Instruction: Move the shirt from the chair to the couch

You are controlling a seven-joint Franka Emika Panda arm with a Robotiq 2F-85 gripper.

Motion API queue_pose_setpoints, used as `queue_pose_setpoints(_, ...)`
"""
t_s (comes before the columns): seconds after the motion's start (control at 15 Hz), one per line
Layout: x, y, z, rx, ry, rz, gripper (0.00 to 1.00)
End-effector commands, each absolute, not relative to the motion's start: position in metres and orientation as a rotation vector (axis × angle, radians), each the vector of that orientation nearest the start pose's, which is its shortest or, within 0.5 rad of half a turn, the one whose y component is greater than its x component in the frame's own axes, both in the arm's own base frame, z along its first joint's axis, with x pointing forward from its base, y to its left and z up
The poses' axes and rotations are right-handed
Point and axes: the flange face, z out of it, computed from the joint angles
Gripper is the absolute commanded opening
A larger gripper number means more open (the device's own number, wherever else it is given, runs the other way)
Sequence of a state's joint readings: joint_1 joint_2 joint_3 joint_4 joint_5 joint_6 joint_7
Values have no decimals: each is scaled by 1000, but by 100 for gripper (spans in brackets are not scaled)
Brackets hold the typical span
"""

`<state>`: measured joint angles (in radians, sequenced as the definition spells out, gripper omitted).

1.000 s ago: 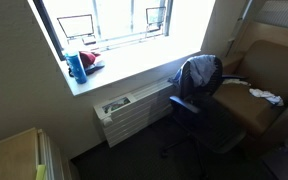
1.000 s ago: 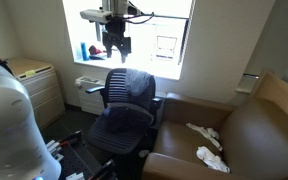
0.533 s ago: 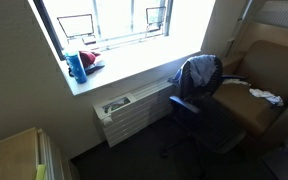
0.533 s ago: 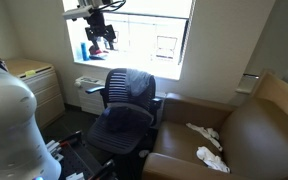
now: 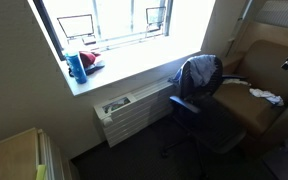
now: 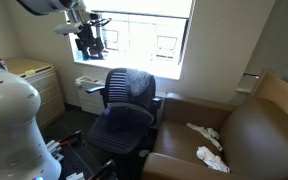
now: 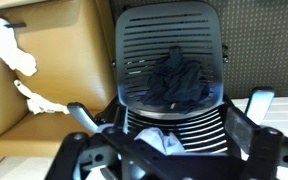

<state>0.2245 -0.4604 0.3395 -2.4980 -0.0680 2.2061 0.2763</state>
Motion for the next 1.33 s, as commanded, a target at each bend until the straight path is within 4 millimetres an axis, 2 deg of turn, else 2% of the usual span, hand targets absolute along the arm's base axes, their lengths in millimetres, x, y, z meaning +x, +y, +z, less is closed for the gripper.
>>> queue_pose_setpoints(0.0, 351, 233, 433, -3291, -470, -472, 100)
queue_pose_setpoints(0.07, 351, 249, 416, -3208, -427, -384, 100)
queue_pose_setpoints(0.2, 349, 286, 401, -3068, -473, -413, 100)
queue_pose_setpoints(0.33, 371, 306, 384, -2958, -471, -394, 100)
queue_pose_setpoints(0.47, 406, 295, 350, -2896, -351, -339, 100)
queue_pose_setpoints(0.6, 431, 265, 324, -2948, -190, -329, 100)
queue_pose_setpoints(0.67, 401, 281, 348, -2940, -287, -349, 100)
queue_pose_setpoints(0.8, 425, 260, 323, -2954, -201, -315, 100)
queue_pose_setpoints(0.87, 431, 257, 318, -2956, -185, -307, 100)
queue_pose_setpoints(0.93, 422, 257, 325, -2971, -218, -372, 100)
queue_pose_setpoints(1.0, 424, 259, 322, -2968, -212, -410, 100)
queue_pose_setpoints(1.13, 446, 256, 292, -2951, -64, -457, 100)
queue_pose_setpoints(1.27, 471, 240, 282, -2923, 23, -587, 100)
